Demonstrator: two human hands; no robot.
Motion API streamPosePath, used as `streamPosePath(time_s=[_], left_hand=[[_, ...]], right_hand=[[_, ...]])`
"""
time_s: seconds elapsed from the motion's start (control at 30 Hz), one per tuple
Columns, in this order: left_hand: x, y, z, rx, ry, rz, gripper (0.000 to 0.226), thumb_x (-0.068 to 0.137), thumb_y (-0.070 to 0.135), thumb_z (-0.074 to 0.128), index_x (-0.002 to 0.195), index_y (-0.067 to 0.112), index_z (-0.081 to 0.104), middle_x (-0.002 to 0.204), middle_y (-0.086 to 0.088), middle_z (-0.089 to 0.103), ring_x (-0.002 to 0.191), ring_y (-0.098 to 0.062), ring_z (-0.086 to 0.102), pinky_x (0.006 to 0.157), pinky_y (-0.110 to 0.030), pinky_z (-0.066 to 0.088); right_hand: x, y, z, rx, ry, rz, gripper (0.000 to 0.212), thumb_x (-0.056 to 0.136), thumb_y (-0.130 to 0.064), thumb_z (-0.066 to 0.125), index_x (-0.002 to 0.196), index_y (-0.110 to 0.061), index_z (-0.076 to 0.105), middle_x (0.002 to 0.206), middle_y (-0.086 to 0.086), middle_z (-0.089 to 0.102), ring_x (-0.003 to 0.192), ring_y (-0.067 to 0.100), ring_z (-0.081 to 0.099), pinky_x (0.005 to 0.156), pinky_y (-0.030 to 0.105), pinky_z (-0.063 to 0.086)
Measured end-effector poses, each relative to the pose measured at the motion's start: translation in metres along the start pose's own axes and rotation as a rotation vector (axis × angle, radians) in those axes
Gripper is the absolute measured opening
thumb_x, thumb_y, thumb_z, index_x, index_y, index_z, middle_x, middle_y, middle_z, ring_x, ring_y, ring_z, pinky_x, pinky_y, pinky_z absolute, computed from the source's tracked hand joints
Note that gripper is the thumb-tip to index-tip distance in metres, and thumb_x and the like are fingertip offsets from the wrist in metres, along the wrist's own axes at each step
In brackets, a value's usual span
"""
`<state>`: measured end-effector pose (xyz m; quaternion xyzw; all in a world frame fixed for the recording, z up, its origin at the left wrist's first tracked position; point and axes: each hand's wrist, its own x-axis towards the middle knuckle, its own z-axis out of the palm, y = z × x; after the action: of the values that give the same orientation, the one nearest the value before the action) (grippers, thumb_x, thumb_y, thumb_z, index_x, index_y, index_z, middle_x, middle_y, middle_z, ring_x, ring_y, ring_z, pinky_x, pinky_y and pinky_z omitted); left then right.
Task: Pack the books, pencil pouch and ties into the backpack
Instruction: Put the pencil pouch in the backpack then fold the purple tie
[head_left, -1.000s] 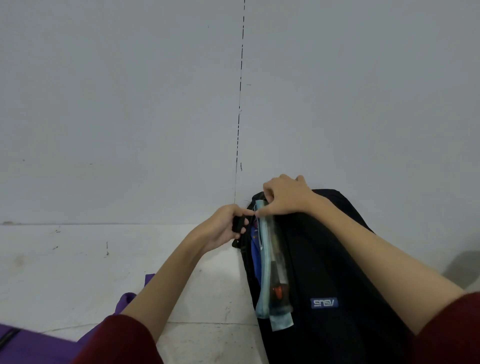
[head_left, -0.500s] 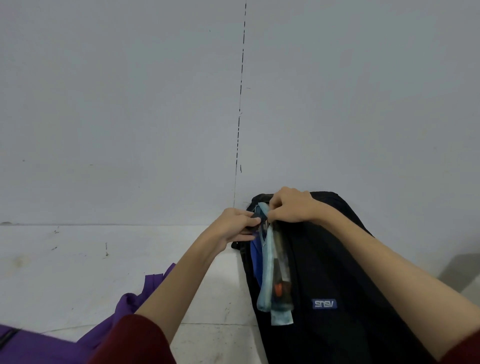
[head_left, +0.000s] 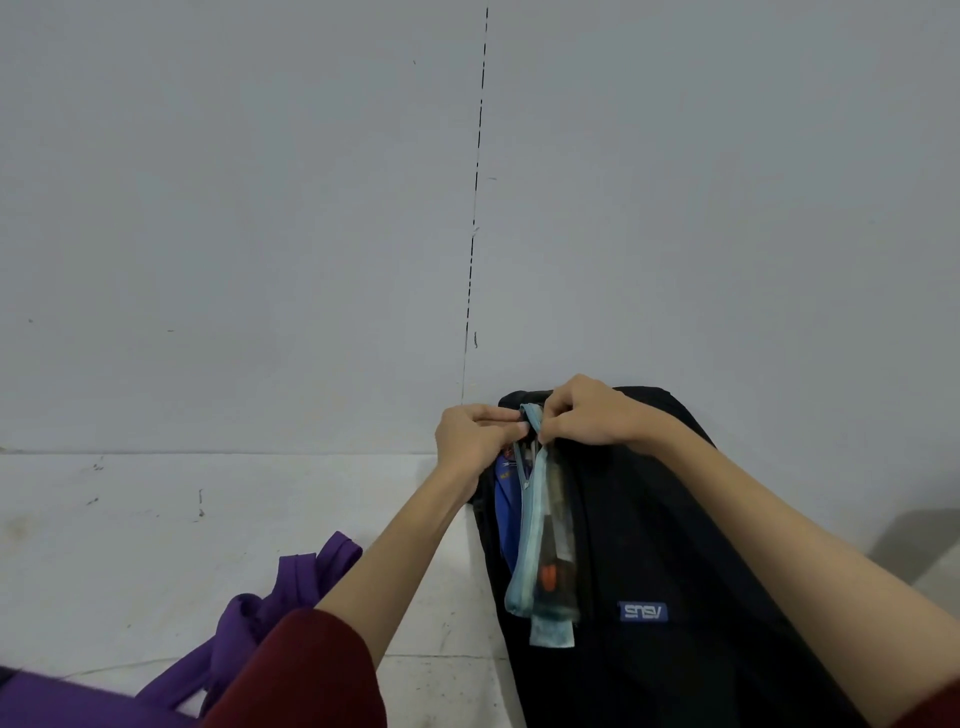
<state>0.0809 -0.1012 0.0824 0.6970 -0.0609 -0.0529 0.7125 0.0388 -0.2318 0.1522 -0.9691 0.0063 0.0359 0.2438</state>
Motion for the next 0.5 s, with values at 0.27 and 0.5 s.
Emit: streamPosePath(time_s=[0.27,0.5], left_hand=[[0.016,0.012,-0.017,0.103,-0.310,-0.011,0.021,0.080,-0.006,0.068,0.098,0.004,0.071,0.082,-0.005,0.070,0.075,-0.010,0.067,0.072,-0.014,0.054],[0.010,-0.003,-0.005,-0.033,-0.249,-0.019,0.024,0.085,0.003,0.066,0.109,0.001,0.066,0.082,-0.005,0.068,0.067,-0.004,0.067,0.067,-0.015,0.055]], right_hand=[[0.000,0.002,-0.002,0.034,-0.006,0.024,0.020,0.078,-0.018,0.068,0.060,-0.013,0.059,0.060,-0.003,0.045,0.064,0.012,0.041,0.079,0.034,0.030],[-0.001,0.008,-0.003,0.148,0.023,0.027,0.023,0.079,-0.015,0.068,0.058,-0.013,0.059,0.057,-0.002,0.044,0.059,0.009,0.038,0.060,0.023,0.031]])
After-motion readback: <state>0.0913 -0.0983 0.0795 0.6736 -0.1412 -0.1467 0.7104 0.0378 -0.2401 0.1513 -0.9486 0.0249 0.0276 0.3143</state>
